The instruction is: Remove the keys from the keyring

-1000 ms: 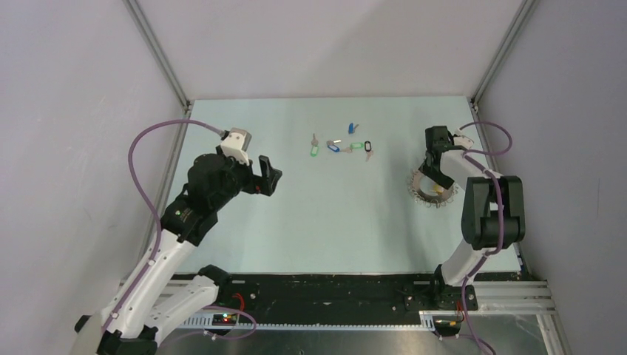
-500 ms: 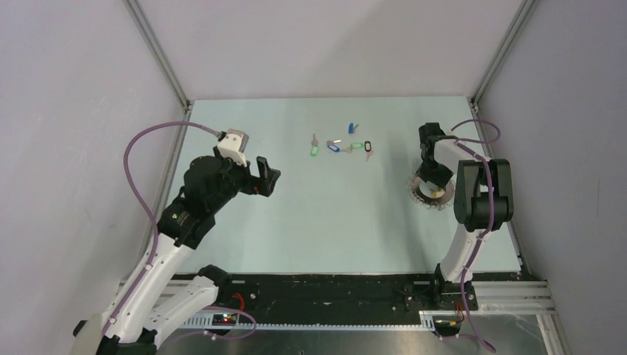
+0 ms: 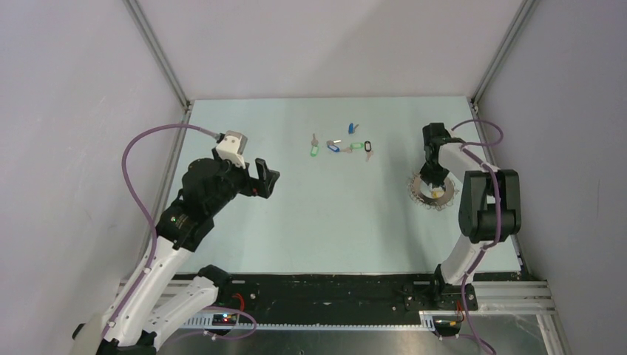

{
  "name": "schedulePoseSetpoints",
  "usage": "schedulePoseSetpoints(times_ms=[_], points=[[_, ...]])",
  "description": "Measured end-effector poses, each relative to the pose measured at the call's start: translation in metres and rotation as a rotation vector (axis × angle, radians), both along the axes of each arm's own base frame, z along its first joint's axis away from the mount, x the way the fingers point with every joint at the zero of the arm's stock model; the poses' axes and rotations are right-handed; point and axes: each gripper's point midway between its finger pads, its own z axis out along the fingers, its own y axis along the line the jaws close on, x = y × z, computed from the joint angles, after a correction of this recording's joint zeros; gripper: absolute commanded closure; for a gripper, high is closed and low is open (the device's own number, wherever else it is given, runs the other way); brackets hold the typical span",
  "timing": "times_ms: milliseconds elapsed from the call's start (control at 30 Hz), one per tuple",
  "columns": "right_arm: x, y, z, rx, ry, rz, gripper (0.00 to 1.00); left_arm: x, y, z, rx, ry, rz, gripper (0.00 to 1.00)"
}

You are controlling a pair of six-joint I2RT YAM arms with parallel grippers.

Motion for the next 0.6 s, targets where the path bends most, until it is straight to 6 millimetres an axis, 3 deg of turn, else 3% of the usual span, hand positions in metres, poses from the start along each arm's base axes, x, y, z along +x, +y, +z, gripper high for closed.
schedulePoseSetpoints(times_ms=[100,267,467,600], points=[[0.006,0.008,0.019,0.031,-0.06,0.027,0.24,0.0,0.0,0.0,0.001,0.001,0.0,0.02],[0.012,0.025,0.032,0.057,-0.104,0.1,0.24,0.0,0.0,0.0,0.002,0.0,-0.001,0.02],[0.015,0.066,0.027,0.092,-0.094,0.256,0.16,0.0,0.0,0.0,0.008,-0.003,-0.004,0.02],[0.015,0.065,0.003,0.085,-0.005,0.277,0.16,0.0,0.0,0.0,0.007,-0.003,-0.006,0.01]])
